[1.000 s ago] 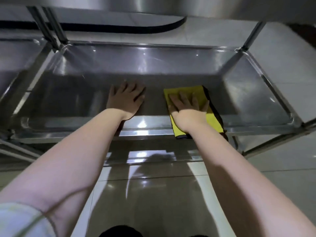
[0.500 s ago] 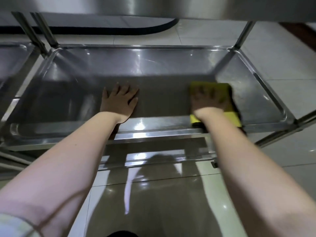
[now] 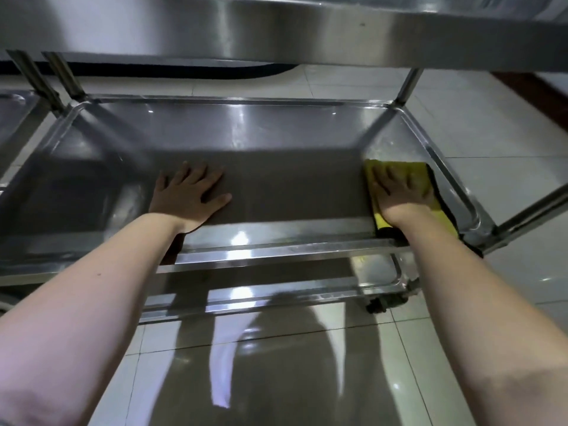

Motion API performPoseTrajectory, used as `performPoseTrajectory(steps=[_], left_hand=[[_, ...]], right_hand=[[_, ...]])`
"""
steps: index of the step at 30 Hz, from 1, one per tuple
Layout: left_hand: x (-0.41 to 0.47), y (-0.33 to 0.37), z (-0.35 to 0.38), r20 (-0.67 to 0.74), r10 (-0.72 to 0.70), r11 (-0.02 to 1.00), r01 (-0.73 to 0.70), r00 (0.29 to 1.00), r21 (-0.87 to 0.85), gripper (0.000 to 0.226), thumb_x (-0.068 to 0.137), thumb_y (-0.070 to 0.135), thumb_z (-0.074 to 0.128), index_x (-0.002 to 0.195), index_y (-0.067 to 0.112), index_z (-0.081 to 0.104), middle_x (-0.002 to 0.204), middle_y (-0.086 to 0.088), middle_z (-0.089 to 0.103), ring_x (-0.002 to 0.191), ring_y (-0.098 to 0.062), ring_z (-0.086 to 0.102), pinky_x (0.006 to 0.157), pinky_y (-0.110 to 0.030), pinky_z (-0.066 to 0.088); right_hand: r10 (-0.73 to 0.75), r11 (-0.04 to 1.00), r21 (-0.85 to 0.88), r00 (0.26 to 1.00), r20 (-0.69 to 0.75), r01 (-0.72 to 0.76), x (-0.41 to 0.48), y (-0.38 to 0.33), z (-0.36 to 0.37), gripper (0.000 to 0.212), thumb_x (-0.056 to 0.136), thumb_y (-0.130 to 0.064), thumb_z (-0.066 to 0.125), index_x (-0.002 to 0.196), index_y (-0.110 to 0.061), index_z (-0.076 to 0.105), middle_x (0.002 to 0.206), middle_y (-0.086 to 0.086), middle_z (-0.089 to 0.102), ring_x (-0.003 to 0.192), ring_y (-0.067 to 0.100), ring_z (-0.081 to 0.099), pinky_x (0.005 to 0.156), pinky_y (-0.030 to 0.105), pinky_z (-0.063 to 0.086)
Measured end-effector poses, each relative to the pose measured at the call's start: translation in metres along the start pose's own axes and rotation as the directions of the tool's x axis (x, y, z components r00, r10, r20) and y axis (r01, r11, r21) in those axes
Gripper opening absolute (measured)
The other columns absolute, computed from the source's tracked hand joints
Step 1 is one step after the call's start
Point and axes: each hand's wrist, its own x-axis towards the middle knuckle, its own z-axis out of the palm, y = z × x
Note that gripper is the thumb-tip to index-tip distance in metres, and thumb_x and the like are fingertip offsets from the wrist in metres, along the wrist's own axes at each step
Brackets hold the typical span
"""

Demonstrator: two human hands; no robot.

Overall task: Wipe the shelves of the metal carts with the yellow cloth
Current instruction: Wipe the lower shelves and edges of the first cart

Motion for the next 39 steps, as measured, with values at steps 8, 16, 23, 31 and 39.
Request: performPoseTrajectory(steps=[8, 16, 23, 31, 39], left_hand=[[0.005, 0.022, -0.008, 0.101, -0.072, 0.996, 0.067, 0.992, 0.055, 0.065, 0.095, 0.068, 0.018, 0.154, 0.044, 0.002, 0.165, 0.003, -0.002, 0.150, -0.031, -0.004, 0.116, -0.062, 0.000], [-0.003, 0.034, 0.003, 0.008, -0.170, 0.985, 0.170, 0.985, 0.003, 0.067, 0.091, 0.073, 0.017, 0.153, 0.046, 0.010, 0.165, 0.004, 0.001, 0.150, -0.033, -0.003, 0.116, -0.061, -0.001], [-0.003, 0.034, 0.005, -0.016, -0.166, 0.986, 0.166, 0.986, 0.004, 0.068, 0.091, 0.074, 0.016, 0.153, 0.045, 0.011, 0.165, 0.004, 0.000, 0.150, -0.033, -0.003, 0.117, -0.060, -0.001], [-0.003, 0.038, 0.006, -0.002, -0.165, 0.986, 0.165, 0.986, 0.018, 0.064, 0.095, 0.068, 0.016, 0.153, 0.044, 0.009, 0.165, 0.001, -0.001, 0.150, -0.035, -0.005, 0.115, -0.063, -0.003], [-0.002, 0.028, -0.003, 0.045, -0.121, 0.987, 0.125, 0.992, -0.102, 0.051, 0.104, 0.035, 0.022, 0.154, 0.036, 0.018, 0.165, 0.001, 0.001, 0.150, -0.030, -0.006, 0.116, -0.061, -0.004]], right_hand=[[0.009, 1.000, -0.001, 1.000, 0.028, -0.009, -0.020, -0.073, 0.026, 0.053, 0.103, -0.050, 0.017, 0.153, -0.044, 0.003, 0.164, -0.013, -0.006, 0.150, 0.034, -0.008, 0.112, 0.066, -0.004], [-0.444, 0.893, -0.048, 0.893, 0.075, 0.448, -0.076, -0.140, 0.045, 0.050, 0.102, -0.051, 0.024, 0.150, -0.053, 0.012, 0.162, -0.023, 0.003, 0.151, 0.023, -0.006, 0.115, 0.057, -0.011], [0.097, 0.995, -0.003, 0.992, 0.075, -0.097, -0.017, 0.037, -0.017, 0.067, 0.083, -0.086, 0.018, 0.145, -0.062, 0.006, 0.163, -0.004, -0.015, 0.148, 0.037, -0.015, 0.119, 0.054, -0.006], [0.166, 0.984, -0.073, 0.985, 0.035, -0.163, -0.030, -0.024, 0.003, 0.065, 0.096, -0.066, 0.018, 0.154, -0.044, -0.001, 0.164, 0.003, -0.011, 0.147, 0.044, -0.009, 0.118, 0.056, -0.003], [-0.313, 0.938, -0.121, 0.944, 0.105, 0.325, -0.103, -0.207, 0.065, 0.053, 0.100, -0.055, 0.016, 0.151, -0.050, 0.001, 0.164, -0.001, -0.013, 0.146, 0.043, -0.018, 0.115, 0.056, -0.016]])
